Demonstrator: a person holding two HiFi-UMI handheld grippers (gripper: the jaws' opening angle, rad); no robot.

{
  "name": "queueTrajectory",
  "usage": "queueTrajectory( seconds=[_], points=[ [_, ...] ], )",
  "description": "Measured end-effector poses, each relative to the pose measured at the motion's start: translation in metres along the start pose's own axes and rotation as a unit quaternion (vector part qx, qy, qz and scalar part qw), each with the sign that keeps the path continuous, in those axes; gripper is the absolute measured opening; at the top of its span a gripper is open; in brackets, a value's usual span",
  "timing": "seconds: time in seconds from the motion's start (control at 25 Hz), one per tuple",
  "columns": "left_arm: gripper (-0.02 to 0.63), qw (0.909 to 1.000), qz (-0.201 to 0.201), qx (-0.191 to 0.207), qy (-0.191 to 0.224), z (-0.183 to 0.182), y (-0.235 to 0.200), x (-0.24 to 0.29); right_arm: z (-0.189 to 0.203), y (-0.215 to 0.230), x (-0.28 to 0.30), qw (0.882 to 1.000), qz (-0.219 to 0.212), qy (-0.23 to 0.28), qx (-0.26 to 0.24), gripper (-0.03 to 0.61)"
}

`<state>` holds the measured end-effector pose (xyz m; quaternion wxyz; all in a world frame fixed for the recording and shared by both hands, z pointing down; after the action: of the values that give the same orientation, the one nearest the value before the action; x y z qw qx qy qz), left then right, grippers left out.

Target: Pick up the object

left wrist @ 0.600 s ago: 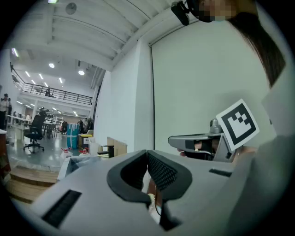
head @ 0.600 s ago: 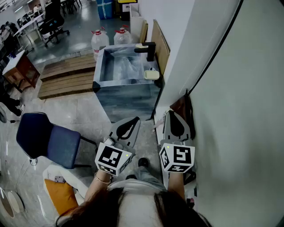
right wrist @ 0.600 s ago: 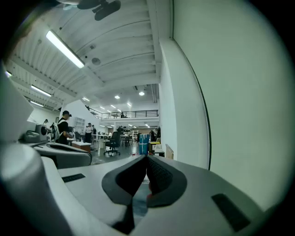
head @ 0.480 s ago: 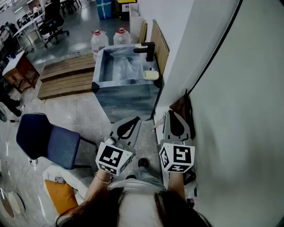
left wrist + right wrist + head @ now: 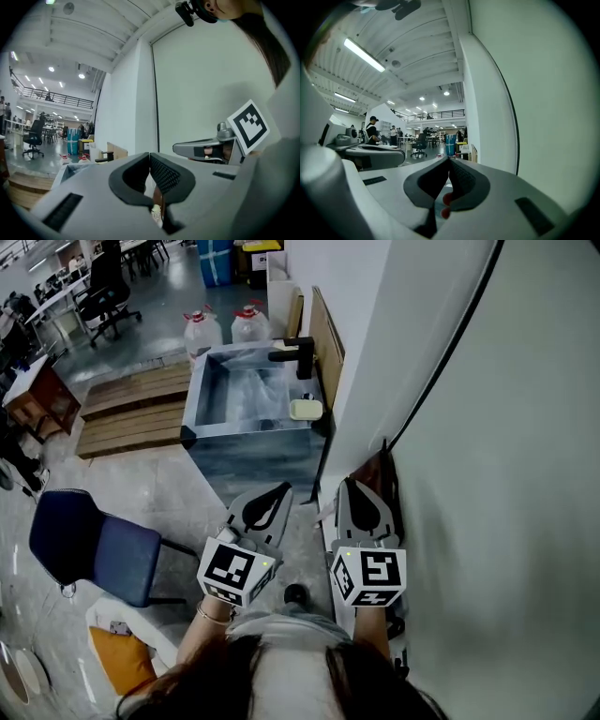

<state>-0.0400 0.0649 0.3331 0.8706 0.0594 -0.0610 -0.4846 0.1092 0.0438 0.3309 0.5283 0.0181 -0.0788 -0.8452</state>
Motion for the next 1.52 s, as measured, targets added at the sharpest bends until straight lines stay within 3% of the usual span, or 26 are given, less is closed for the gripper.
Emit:
queueTrajectory(
  seconds=[0.56, 1.52],
  points=[
    [0.009, 0.9993, -0.034, 0.004, -0.014, 0.009, -0.015, 0.046, 0.006, 0.034, 0.055, 0.999, -0.029, -0.014, -0.013, 0.026],
    [0.008, 0.9989, -0.028, -0.022, -0.031, 0.042, -0.131, 0.175, 0.031, 0.081, 0.231, 0.996, -0.025, -0.082, -0.030, 0.027]
  ],
)
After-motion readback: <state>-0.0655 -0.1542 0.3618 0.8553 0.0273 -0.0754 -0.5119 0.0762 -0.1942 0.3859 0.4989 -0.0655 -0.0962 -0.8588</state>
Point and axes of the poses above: the fingertips, and each gripper's own axes: x forward along the fingers, y to its right, z out of its underside, the point moved 6 cm from there along -x, backward along the fingers, and after that the axes turned 8 degrees about x, right-handed, at the moved point
